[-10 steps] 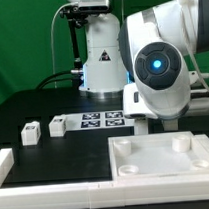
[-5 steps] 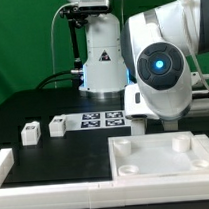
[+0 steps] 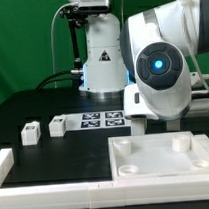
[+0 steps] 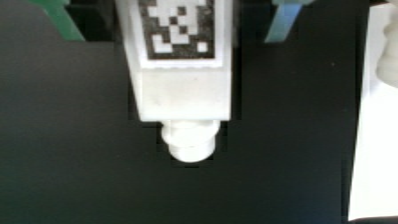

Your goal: Assemble one leg

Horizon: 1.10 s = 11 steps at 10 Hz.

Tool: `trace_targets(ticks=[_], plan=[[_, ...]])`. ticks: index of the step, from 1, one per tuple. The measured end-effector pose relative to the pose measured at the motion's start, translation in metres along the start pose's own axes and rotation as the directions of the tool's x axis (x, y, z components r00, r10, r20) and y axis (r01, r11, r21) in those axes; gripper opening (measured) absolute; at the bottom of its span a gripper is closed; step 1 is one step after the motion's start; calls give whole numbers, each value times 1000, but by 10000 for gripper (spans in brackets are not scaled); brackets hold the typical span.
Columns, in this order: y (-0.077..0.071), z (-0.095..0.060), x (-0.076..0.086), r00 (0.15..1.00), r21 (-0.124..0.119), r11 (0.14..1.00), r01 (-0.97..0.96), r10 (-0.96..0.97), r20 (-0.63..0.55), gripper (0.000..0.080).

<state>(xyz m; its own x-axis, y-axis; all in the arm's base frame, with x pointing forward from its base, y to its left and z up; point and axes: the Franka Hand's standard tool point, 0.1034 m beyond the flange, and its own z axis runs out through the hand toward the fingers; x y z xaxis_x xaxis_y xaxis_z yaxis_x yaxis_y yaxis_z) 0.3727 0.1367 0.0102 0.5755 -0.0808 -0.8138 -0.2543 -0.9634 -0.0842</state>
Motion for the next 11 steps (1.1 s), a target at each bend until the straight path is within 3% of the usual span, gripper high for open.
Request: trace_targets(ticks=[5, 9, 10, 11], plan=[[1, -2, -4, 1000, -2, 1000, -6, 6, 13, 290], [-12, -68, -48, 999, -20, 1000, -4, 5, 51, 290], [-15, -69, -40, 1000, -14, 1000, 4, -4, 19, 290], [-21, -72, -25, 995, 1, 1000, 8, -8, -95, 290]])
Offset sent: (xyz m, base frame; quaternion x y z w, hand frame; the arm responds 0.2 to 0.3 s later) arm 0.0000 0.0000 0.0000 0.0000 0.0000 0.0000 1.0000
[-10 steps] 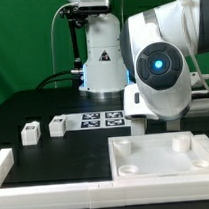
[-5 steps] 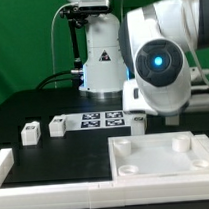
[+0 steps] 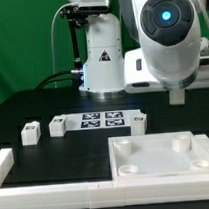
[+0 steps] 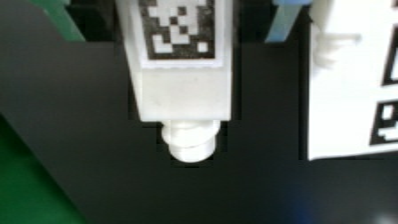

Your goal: Assemble one leg

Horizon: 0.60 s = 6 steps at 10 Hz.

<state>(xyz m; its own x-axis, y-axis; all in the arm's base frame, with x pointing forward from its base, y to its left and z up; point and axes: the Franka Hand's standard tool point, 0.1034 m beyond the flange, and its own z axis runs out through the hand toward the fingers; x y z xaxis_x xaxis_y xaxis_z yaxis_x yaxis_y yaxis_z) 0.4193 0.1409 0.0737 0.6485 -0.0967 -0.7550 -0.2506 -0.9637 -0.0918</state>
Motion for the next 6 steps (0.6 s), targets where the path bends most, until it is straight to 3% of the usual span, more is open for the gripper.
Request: trace_targets(ticks=[2, 3, 4, 6], plan=[[0, -4, -5, 982, 4, 1000, 5, -4, -191, 291], [-3, -8, 0, 950, 10, 1000, 12, -9, -311, 291], [-5, -8, -1, 897, 8, 1000, 25, -19, -441, 291], [-5, -13, 0, 815, -7, 998, 55, -49, -577, 291]])
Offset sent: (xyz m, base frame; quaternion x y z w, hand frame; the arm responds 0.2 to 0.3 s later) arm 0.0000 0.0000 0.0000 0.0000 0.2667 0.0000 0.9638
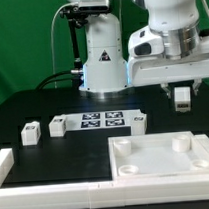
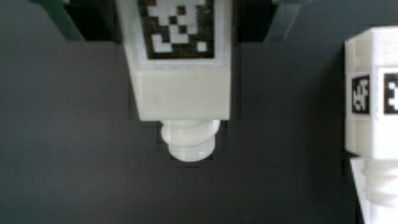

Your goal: Assemble one leg

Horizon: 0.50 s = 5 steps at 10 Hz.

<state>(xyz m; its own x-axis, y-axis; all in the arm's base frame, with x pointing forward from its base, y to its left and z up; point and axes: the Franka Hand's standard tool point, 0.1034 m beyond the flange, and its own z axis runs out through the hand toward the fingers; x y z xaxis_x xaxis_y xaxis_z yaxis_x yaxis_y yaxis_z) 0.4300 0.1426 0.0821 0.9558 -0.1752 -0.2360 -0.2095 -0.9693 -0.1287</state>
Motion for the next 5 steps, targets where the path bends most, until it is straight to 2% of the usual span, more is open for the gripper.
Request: trace_targets(ticks=[2, 4, 5], plan=[[9, -40, 41, 972, -2, 997, 74, -73, -222, 291], [4, -58, 78, 904, 8, 994, 110, -97, -416, 291], [-6, -63, 96, 818, 23, 990, 140, -102, -567, 291]])
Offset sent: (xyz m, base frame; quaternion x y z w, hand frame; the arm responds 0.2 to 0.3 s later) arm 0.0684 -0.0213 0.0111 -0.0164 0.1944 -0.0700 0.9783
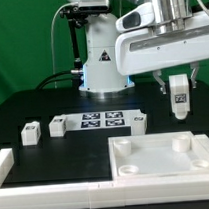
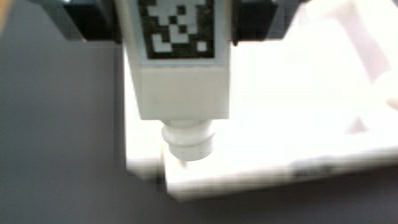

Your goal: Assemble one leg

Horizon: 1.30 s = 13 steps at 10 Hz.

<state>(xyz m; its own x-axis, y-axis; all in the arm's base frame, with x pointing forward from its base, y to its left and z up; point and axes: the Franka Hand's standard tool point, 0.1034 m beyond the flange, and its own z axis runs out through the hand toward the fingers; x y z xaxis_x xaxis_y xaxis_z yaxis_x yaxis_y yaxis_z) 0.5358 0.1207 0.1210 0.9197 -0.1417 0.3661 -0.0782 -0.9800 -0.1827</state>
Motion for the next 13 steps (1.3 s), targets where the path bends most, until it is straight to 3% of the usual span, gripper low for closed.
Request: trace_targets(ticks=[2, 3, 5, 6, 9, 11, 13], plan=[[-14, 14, 12, 989, 32, 999, 21, -16, -147, 291], [-14, 17, 8, 984, 33, 999, 17, -11, -176, 291], [-13, 19, 5, 990, 27, 999, 26, -22, -138, 291], [-13, 32, 2, 981, 13, 990, 137, -134, -138, 291], [-11, 51, 46, 954, -8, 962, 272, -271, -125, 291], [-9, 54, 54, 954, -10, 963, 269, -268, -133, 291], [4, 57, 57, 954, -22, 963, 267, -268, -131, 291]])
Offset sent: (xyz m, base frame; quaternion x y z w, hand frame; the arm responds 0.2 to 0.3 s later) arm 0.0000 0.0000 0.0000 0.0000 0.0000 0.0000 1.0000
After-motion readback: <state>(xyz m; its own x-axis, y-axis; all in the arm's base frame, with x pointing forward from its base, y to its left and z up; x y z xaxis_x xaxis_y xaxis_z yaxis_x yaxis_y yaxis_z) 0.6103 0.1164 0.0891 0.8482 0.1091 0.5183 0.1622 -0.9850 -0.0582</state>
